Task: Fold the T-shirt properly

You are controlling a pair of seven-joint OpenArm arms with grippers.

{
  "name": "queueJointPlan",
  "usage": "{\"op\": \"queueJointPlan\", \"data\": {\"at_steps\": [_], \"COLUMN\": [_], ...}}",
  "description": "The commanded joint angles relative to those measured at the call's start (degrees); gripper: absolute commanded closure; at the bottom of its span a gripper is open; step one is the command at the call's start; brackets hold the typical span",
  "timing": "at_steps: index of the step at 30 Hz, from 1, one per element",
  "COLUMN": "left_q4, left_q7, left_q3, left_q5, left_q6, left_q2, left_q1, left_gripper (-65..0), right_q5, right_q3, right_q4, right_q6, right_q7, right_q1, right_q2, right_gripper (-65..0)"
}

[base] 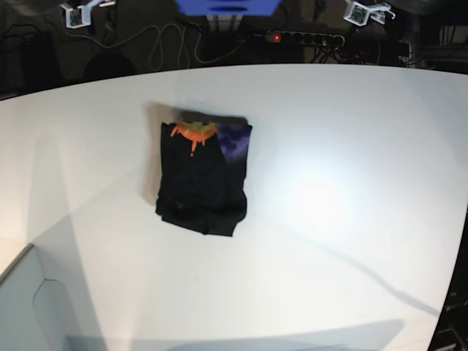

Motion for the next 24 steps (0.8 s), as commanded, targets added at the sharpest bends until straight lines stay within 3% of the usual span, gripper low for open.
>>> {"op": "queueJointPlan", "data": {"at_steps": [1,7,12,20,24], "left_q4": [-0.09,-4.48,-13.54,-34.11,-49.32], "left_q7": [-1.45,-1.45,-1.71,-19.03,-33.80], "left_q3": [0.35,0.52,4.13,9.67,12.22], "left_q5": [-0.20,-0.56,-0.12,-0.03,-0.03], "left_q6": [0.13,0.13,0.13,0.13,0.13], "left_q2": [-0.28,-0.28,-0.81,-0.98,-0.72], "left_q1": [1.10,0.48,-4.88,-13.58,-18.33], "left_gripper": [-45.4,-45.4,-45.4,-45.4,-45.4], "right_q5": [0.38,0.29,0.21,0.12,0.12], "right_q3": [-0.23,-0.93,-1.63,-2.78,-2.78], "right_q4": [-0.04,-6.19,-12.43,-25.88,-31.86], "right_q6": [-0.14,-0.14,-0.14,-0.14,0.13], "right_q7": [1.20,1.11,1.20,1.20,1.20], "right_q1": [-1.67,-1.84,0.44,7.39,11.17], "right_q2": [0.24,0.32,0.41,0.59,1.20], "right_gripper": [-24.3,-24.3,-24.3,-24.3,-24.3]}}
